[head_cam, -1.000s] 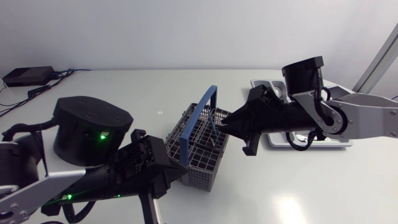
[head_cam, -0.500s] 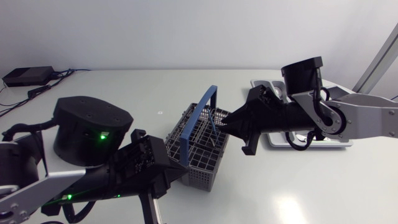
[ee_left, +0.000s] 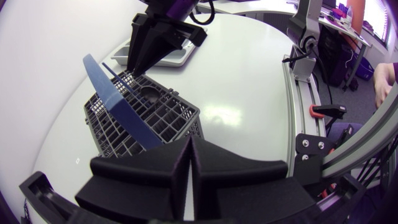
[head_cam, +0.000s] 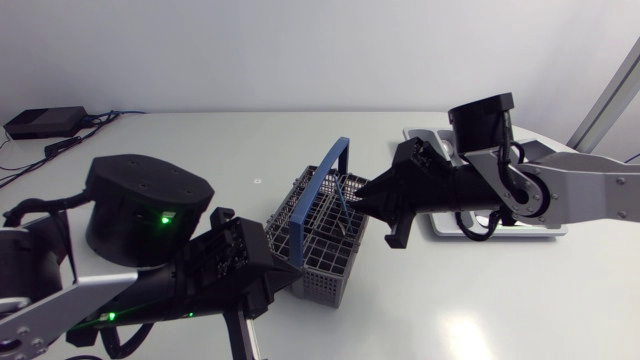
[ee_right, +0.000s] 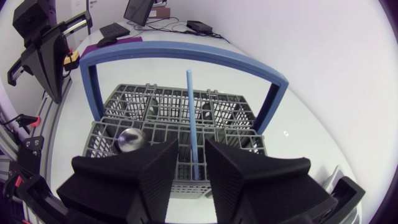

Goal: Unload the cutlery basket into the drawer organizer.

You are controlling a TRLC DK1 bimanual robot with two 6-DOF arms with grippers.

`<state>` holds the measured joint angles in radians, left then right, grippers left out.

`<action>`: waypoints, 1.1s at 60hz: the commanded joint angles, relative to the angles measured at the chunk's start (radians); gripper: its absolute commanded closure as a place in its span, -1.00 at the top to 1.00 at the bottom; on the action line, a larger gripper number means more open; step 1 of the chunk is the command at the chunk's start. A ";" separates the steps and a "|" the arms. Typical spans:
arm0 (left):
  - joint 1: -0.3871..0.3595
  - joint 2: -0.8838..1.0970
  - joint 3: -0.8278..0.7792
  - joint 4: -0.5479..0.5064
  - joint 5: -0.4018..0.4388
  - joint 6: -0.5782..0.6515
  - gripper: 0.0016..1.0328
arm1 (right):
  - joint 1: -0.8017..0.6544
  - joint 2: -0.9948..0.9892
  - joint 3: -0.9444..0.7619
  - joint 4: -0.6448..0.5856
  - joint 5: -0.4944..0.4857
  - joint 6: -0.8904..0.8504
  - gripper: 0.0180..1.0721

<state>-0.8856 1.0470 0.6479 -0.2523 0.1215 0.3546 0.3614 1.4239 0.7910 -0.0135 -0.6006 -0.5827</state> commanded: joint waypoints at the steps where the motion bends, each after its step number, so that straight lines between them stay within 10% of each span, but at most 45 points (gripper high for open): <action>1: 0.005 -0.012 -0.005 0.002 -0.005 -0.022 -0.86 | 0.017 0.030 0.013 0.021 0.012 0.018 -0.33; 66: 0.010 -0.013 -0.007 -0.002 -0.005 -0.020 -0.86 | 0.079 0.102 0.028 0.086 0.071 0.041 -0.88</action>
<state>-0.8799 1.0470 0.6479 -0.2527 0.1215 0.3542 0.4305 1.5005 0.8108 0.0788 -0.5266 -0.5571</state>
